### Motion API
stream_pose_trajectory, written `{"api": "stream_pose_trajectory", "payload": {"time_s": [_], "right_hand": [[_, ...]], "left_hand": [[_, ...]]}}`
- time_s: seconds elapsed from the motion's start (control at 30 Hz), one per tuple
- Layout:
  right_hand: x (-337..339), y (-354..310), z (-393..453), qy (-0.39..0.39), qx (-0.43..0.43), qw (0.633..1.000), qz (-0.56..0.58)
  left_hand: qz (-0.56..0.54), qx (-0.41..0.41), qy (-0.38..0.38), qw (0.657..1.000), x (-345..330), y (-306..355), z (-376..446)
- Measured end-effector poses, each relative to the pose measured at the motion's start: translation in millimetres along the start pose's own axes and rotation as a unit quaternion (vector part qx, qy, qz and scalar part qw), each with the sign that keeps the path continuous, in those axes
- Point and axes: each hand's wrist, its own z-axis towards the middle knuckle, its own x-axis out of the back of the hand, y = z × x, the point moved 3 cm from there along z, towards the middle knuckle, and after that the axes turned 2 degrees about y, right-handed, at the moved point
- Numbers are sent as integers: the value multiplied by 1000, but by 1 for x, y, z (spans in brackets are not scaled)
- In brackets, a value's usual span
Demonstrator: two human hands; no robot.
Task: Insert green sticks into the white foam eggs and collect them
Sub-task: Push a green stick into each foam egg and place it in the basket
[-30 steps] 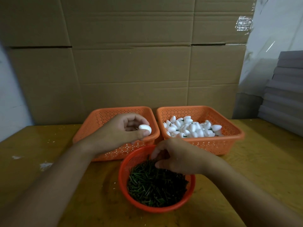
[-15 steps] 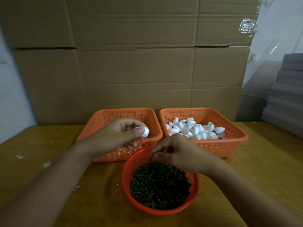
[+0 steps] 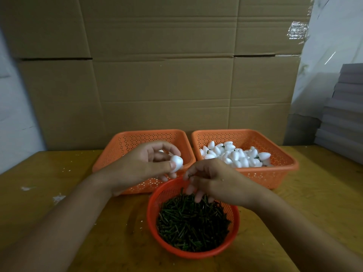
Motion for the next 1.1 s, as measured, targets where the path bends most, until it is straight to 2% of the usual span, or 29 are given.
{"api": "stream_pose_trajectory", "payload": {"time_s": [0.17, 0.33, 0.53, 0.6, 0.67, 0.83, 0.93, 1.1], "right_hand": [[-1, -1, -1, 2, -2, 1000, 12], [2, -6, -1, 18, 49, 997, -50], [3, -9, -2, 25, 69, 996, -52], [3, -8, -2, 26, 49, 998, 24], [3, -8, -2, 21, 21, 987, 155], [4, -11, 0, 34, -14, 904, 427], [6, -11, 1, 50, -13, 883, 466], [11, -8, 1, 75, -22, 907, 414]], "left_hand": [[-3, -34, 13, 999, 2, -1, 1], [35, -88, 24, 995, -1, 3, 1], [44, -92, 35, 994, -1, 3, 1], [34, -78, 48, 995, 0, 2, 2], [35, -61, 58, 996, 1, 0, 3], [66, -40, 40, 996, 3, -5, 3], [64, -35, 29, 997, 3, -7, 4], [71, -45, 27, 996, 4, -7, 4]]}}
